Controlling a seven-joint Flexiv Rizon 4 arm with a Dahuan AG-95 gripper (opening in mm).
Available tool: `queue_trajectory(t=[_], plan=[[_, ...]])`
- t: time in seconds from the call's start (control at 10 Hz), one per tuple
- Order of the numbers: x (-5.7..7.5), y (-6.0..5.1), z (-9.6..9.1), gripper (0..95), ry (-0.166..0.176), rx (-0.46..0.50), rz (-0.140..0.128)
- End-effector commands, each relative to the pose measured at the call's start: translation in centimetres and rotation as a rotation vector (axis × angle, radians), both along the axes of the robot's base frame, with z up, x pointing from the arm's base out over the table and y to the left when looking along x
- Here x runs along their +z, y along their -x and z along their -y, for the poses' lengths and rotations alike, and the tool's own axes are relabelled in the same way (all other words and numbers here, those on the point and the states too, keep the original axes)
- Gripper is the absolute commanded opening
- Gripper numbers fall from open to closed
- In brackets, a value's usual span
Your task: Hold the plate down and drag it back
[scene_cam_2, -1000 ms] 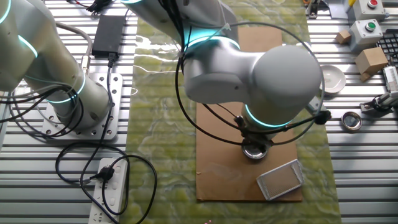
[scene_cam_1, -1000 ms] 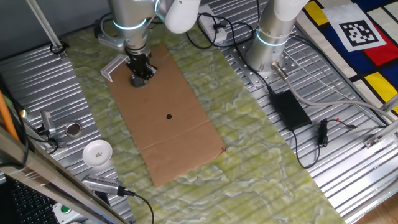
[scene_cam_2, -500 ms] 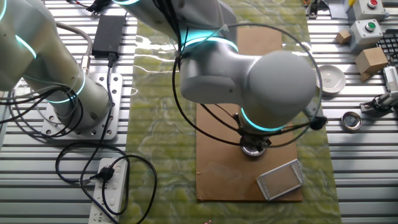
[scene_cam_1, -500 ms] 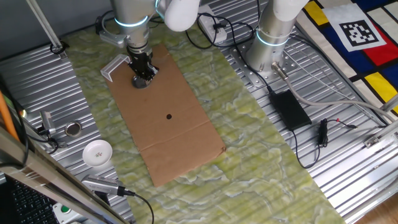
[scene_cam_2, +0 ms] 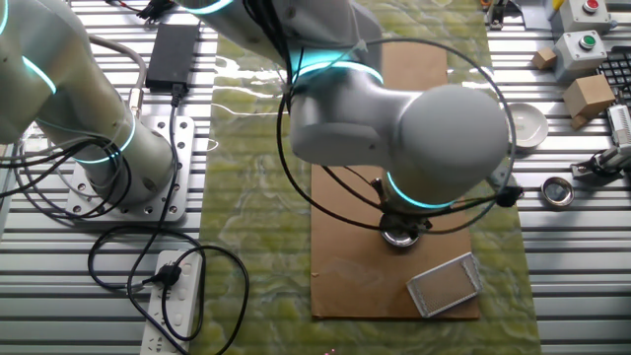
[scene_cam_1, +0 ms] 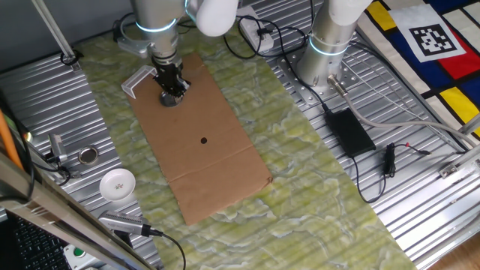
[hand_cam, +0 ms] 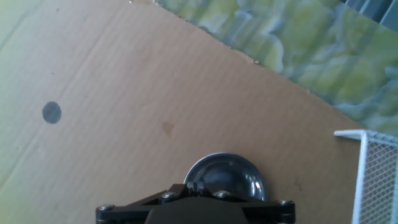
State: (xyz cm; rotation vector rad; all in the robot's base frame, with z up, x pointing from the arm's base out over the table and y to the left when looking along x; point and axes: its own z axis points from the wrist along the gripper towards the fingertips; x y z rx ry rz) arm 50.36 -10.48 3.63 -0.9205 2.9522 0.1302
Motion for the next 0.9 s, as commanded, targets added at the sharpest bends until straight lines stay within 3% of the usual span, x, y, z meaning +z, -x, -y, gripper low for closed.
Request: queue_trajectory(t=[0.1, 0.2, 0.3, 0.4, 0.5, 0.7, 0.9], plan=[[2.0, 0.2, 0.3, 0.0, 0.092, 0.026, -0.011], [2.9, 0.3, 0.5, 0.0, 0.115, 0.007, -0.019], [4.0, 0.6, 0.7, 0.0, 0.180, -0.019, -0.025], [4.0, 0.6, 0.7, 0.0, 0.180, -0.019, -0.025], [6.2, 1.4, 1.1, 0.0, 0.212, -0.057, -0.033], [6.9, 1.8, 1.4, 0.0, 0.213, -0.054, -0.036], [7.1, 2.3, 1.7, 0.0, 0.181, -0.045, -0.031]])
